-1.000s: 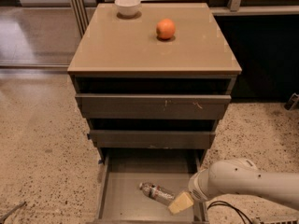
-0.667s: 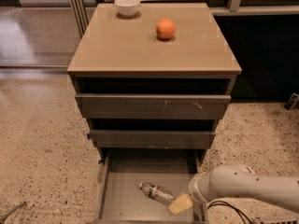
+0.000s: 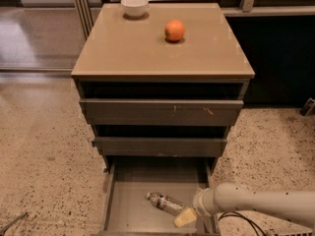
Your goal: Pick water bottle from bottom drawer and place on counter
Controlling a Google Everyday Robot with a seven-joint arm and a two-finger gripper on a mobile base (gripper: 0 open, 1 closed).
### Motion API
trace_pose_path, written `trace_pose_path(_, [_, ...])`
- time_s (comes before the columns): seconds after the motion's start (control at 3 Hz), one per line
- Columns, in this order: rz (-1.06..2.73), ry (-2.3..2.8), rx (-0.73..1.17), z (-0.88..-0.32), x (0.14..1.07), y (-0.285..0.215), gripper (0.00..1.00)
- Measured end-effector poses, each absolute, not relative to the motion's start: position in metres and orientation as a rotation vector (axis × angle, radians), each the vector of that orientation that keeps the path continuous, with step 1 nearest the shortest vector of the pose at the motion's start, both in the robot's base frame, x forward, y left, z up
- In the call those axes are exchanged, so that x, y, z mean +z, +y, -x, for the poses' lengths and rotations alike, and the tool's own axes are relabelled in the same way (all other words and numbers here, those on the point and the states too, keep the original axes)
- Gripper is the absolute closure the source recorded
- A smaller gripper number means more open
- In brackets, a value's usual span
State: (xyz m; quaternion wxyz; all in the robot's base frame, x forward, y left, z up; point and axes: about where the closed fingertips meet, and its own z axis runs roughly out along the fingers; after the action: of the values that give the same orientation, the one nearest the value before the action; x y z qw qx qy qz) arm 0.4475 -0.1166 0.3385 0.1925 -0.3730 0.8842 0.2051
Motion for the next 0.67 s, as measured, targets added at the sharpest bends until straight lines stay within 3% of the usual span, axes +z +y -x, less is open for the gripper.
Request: trace_pose_path(0.67, [1.087, 2.473, 0.57, -0.456, 0.325, -0.104, 0.0])
